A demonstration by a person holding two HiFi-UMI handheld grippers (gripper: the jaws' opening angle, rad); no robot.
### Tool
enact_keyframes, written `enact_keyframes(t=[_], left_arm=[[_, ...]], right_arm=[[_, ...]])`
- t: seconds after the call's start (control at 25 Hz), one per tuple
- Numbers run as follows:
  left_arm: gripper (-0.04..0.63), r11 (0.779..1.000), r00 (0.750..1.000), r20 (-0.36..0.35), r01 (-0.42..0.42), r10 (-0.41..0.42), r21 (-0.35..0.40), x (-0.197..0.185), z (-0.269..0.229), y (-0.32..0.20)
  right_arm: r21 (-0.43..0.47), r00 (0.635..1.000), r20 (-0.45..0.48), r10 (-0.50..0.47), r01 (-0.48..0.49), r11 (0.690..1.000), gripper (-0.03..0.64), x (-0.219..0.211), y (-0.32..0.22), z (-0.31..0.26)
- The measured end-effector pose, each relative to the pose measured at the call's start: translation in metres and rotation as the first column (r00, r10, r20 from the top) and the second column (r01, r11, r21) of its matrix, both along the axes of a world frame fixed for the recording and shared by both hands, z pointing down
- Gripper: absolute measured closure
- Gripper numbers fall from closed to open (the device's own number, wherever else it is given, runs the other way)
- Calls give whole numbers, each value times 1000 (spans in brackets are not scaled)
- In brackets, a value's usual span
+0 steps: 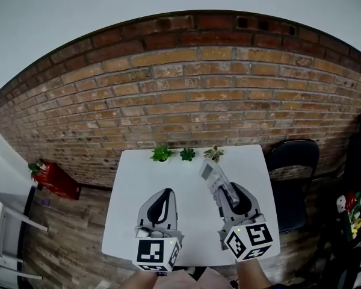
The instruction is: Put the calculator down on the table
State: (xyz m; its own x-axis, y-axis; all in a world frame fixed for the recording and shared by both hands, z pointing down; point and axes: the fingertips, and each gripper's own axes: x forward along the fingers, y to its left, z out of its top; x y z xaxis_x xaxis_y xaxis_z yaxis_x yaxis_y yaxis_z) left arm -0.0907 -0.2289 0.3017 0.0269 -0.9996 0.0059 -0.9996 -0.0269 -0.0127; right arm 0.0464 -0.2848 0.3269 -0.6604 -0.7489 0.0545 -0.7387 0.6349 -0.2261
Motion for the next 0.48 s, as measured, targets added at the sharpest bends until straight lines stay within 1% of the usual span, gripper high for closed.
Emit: enact_keyframes(t=[0.2,0.48], left_arm=[[580,1000,1000,-14,16,-16,-6,-16,4,-10],[580,999,1000,-31,-3,2,-44,-29,22,-30]], right_arm=[[-11,1000,-19,-11,11,1000,489,-15,-10,5],[-65,998,-60,-13,9,998,489,-32,-26,30]])
